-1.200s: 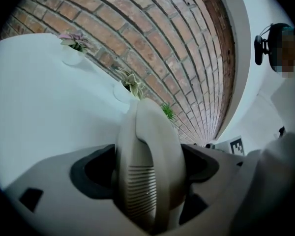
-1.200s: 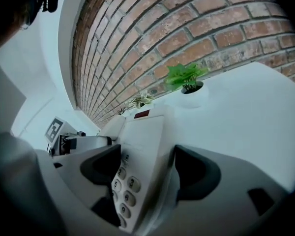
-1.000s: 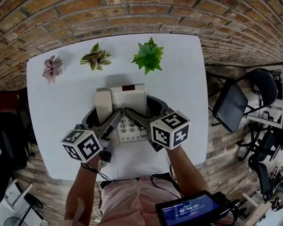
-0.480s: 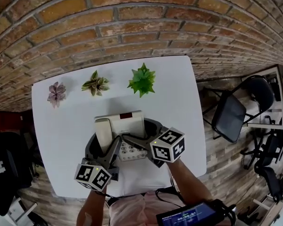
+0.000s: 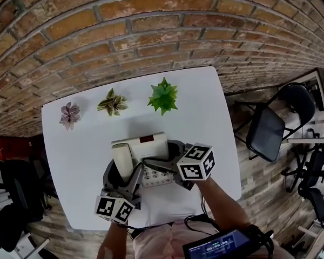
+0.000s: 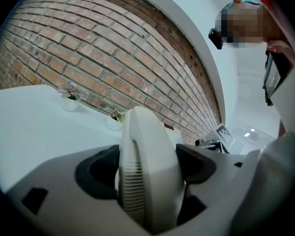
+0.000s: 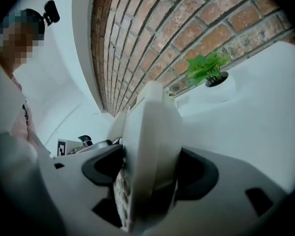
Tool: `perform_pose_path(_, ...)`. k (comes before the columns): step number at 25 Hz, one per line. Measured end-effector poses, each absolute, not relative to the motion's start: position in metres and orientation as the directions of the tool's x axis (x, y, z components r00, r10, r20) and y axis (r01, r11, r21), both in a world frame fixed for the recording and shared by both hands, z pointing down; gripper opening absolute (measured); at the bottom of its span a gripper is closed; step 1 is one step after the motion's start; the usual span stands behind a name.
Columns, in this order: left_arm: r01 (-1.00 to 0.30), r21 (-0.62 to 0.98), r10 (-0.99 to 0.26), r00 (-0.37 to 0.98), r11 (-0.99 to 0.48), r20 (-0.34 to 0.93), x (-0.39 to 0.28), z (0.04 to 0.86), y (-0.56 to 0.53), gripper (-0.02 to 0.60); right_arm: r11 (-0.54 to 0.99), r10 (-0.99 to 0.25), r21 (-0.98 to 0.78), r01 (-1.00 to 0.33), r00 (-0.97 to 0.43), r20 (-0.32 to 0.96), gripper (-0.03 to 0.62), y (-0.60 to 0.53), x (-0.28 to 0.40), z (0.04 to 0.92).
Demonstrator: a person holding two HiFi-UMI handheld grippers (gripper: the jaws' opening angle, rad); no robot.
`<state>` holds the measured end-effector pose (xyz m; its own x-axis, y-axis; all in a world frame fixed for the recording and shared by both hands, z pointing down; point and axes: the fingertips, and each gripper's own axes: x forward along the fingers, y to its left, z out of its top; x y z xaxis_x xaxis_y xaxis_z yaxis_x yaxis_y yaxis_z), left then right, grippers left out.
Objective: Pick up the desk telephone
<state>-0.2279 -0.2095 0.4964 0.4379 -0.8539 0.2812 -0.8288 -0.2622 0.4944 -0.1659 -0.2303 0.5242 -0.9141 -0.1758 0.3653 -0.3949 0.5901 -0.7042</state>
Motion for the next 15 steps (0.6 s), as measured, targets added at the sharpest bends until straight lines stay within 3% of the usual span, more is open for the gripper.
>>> perform_pose_path(6, -0.745, 0.566, -0.764, 0.579, -0.355, 0.284, -0.228, 0.501, -0.208, 0.441, 0.634, -0.168, -0.694, -0.342, -0.936, 0.308, 0.313, -0.230, -0.164, 0.518)
perform_pose_path(15, -0.558, 0.700, -0.593, 0.770, -0.445, 0.236, -0.210, 0.507, -0.207, 0.465, 0.655, -0.134, -0.694, -0.298, -0.950, 0.282, 0.302, -0.224, -0.162, 0.515)
